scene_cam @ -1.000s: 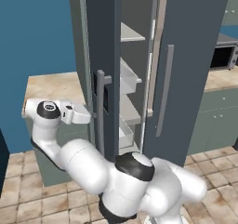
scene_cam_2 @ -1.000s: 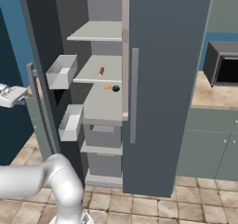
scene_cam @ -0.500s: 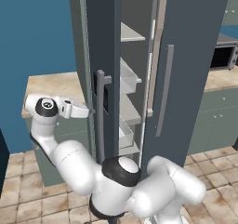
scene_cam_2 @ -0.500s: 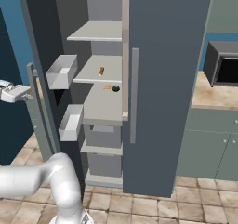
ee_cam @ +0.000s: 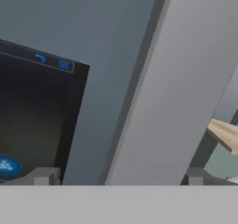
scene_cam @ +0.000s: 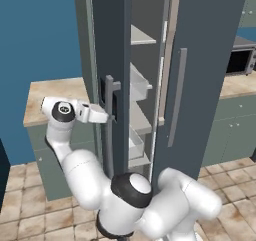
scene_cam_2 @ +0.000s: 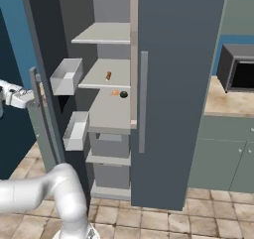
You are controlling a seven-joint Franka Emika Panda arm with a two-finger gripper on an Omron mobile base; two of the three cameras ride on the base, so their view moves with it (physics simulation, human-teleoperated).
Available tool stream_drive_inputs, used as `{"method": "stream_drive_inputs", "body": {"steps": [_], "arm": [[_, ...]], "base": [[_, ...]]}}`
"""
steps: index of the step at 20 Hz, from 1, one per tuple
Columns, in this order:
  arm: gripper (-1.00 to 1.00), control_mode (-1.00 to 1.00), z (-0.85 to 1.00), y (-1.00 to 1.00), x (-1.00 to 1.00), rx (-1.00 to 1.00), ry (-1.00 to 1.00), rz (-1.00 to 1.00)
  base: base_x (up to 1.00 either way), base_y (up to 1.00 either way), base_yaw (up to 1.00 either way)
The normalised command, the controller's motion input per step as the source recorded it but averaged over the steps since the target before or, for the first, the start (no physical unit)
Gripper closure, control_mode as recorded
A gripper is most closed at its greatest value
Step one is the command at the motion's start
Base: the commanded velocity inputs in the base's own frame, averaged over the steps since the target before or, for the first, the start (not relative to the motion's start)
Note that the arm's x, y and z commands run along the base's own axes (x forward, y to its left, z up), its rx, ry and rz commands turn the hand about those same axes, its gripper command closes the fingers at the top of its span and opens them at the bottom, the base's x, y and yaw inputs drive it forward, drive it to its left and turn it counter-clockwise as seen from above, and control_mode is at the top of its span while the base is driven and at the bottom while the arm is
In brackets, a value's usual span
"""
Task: Store the kebab skewer in the freezer for long-term storage. Close the freezer door after placing the cooked food.
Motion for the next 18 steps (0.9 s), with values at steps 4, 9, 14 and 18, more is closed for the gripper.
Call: {"method": "stream_drive_inputs", "body": {"steps": [4,9,14,18], "arm": [[-1.00,-1.00,0.00,-0.70,-0.22,0.00,0.00,0.04],[-1.00,-1.00,0.00,-0.95,-0.18,0.05,0.00,0.13],[-1.00,-1.00,0.00,-0.80,-0.03,0.11,0.01,0.28],[-1.00,-1.00,0.00,-0.57,0.00,0.13,0.01,0.22]], "base": [[0.00,0.00,0.00],[0.00,0.00,0.00],[0.00,0.00,0.00],[0.00,0.00,0.00]]}}
